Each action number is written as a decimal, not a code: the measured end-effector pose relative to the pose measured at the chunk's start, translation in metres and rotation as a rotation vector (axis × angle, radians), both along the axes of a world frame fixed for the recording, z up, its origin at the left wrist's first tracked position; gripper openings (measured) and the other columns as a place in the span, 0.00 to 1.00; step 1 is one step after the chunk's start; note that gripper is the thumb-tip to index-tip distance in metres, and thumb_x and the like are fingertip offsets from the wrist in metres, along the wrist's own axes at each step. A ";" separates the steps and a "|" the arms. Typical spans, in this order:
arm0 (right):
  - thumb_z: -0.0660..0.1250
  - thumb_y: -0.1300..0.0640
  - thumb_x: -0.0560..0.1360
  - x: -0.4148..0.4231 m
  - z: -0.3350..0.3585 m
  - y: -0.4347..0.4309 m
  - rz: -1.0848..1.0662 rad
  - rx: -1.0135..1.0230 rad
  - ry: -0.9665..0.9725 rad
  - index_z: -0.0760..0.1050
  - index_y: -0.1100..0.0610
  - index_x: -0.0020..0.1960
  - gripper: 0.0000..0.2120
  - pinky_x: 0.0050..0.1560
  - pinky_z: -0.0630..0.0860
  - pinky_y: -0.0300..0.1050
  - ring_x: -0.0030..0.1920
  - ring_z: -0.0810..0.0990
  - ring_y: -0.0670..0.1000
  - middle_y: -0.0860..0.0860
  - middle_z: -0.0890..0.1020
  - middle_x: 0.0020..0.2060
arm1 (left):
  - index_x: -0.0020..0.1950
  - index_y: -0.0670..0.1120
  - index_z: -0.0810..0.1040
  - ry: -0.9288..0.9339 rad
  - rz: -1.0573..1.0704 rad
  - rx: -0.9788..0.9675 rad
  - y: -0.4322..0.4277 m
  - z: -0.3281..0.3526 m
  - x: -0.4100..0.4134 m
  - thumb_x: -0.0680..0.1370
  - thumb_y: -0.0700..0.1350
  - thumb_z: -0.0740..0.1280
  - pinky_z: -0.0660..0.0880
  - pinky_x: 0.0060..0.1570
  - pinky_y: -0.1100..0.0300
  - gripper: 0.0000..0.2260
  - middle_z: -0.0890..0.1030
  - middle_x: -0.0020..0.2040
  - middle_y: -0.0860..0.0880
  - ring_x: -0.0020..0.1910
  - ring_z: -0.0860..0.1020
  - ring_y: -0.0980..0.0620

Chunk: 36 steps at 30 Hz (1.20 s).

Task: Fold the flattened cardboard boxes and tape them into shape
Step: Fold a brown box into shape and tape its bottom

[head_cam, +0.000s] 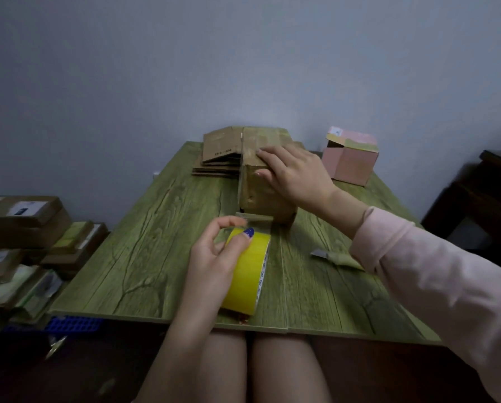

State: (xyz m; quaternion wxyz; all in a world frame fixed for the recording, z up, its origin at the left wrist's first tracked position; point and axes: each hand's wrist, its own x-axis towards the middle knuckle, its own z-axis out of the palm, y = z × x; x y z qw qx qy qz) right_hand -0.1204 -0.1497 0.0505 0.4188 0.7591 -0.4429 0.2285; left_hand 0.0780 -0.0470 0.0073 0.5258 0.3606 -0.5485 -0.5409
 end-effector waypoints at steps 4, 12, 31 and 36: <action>0.57 0.45 0.77 -0.001 0.002 0.004 0.002 0.080 -0.002 0.79 0.62 0.57 0.24 0.38 0.78 0.45 0.45 0.82 0.56 0.54 0.83 0.51 | 0.47 0.54 0.78 0.000 -0.003 0.003 0.000 -0.001 0.000 0.62 0.58 0.67 0.64 0.35 0.50 0.17 0.75 0.37 0.41 0.36 0.69 0.45; 0.47 0.30 0.70 -0.006 0.024 0.013 -0.018 0.464 -0.136 0.69 0.56 0.70 0.40 0.56 0.75 0.52 0.65 0.73 0.54 0.50 0.74 0.67 | 0.46 0.53 0.79 -0.014 -0.013 0.027 -0.001 0.000 0.000 0.66 0.52 0.67 0.65 0.35 0.51 0.10 0.75 0.36 0.40 0.36 0.69 0.45; 0.52 0.39 0.77 -0.013 0.024 0.018 0.103 0.625 -0.346 0.68 0.56 0.71 0.29 0.69 0.64 0.45 0.70 0.68 0.52 0.51 0.71 0.70 | 0.45 0.54 0.78 -0.021 -0.009 0.033 -0.002 0.000 0.000 0.67 0.51 0.66 0.65 0.35 0.51 0.09 0.75 0.36 0.41 0.35 0.69 0.45; 0.58 0.39 0.75 -0.009 0.011 0.008 0.068 0.486 -0.195 0.69 0.57 0.70 0.30 0.63 0.73 0.56 0.67 0.72 0.56 0.53 0.73 0.68 | 0.45 0.53 0.79 -0.017 0.002 0.020 -0.002 -0.001 -0.001 0.67 0.51 0.67 0.64 0.34 0.51 0.09 0.74 0.35 0.41 0.35 0.68 0.45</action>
